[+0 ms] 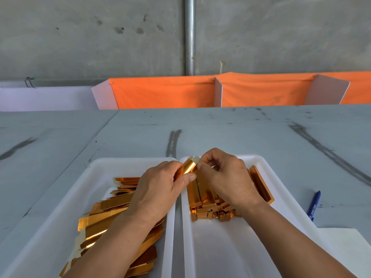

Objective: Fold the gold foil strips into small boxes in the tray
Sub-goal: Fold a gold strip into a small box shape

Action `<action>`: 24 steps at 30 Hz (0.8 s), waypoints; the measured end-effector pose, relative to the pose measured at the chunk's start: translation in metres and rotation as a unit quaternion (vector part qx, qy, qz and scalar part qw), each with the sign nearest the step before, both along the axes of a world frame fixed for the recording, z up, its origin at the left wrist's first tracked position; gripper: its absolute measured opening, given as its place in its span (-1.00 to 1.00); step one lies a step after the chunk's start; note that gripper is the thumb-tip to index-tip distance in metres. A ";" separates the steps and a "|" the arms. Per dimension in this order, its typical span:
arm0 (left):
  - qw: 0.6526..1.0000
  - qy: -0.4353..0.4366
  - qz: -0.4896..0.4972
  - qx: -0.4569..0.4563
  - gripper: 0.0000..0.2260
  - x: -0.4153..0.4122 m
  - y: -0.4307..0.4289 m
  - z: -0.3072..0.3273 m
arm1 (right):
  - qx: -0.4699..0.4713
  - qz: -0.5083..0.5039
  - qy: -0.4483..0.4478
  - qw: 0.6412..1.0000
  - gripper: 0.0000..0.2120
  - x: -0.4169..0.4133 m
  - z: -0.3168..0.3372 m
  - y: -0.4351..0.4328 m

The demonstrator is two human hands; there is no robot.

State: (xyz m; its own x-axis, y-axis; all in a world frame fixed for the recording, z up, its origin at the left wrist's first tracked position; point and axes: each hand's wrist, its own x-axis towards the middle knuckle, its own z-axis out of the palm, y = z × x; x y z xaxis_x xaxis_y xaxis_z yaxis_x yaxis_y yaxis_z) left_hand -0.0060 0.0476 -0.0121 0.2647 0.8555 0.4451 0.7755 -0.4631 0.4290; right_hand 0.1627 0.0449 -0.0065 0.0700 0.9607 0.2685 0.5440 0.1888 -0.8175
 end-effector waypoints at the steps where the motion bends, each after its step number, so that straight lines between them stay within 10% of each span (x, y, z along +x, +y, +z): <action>1: 1.000 0.002 0.002 0.002 -0.74 0.000 0.000 0.000 | -0.003 0.001 -0.007 1.000 -0.90 0.000 -0.001 0.000; 24: 1.000 0.018 -0.007 0.015 -0.65 0.007 -0.003 -0.001 | -0.007 0.023 0.076 0.997 -0.87 -0.002 -0.002 0.001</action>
